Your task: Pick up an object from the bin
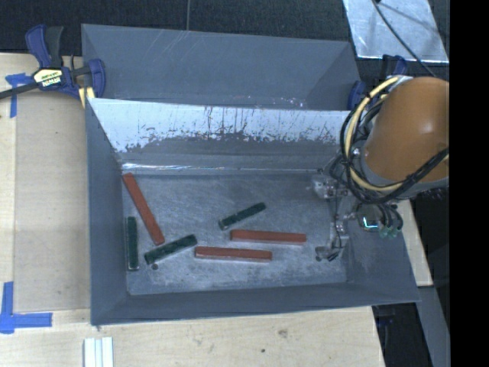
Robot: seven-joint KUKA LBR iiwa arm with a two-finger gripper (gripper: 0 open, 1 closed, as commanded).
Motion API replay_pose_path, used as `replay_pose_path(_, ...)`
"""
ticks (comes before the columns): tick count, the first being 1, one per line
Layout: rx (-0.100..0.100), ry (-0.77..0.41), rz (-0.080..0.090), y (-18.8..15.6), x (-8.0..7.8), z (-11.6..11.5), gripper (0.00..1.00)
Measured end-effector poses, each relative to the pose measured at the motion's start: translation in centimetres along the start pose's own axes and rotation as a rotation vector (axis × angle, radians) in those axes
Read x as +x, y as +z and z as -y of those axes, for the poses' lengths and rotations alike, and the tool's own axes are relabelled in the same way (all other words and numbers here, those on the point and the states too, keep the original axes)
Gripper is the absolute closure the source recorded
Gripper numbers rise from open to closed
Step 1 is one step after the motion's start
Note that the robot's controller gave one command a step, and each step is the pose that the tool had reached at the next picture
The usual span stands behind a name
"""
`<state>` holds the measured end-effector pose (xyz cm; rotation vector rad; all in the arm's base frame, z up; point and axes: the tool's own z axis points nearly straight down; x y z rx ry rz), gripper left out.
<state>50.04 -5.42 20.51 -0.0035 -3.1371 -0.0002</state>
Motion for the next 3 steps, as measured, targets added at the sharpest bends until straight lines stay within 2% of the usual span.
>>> replay_pose_path(1,0.000,-0.029,0.005,13.7,-1.6,-3.2,0.00)
replay_pose_path(2,0.001,-0.030,0.012,13.4,-1.8,-3.1,1.00)
replay_pose_path(3,0.002,-0.033,0.016,-2.0,-0.5,-2.1,1.00)
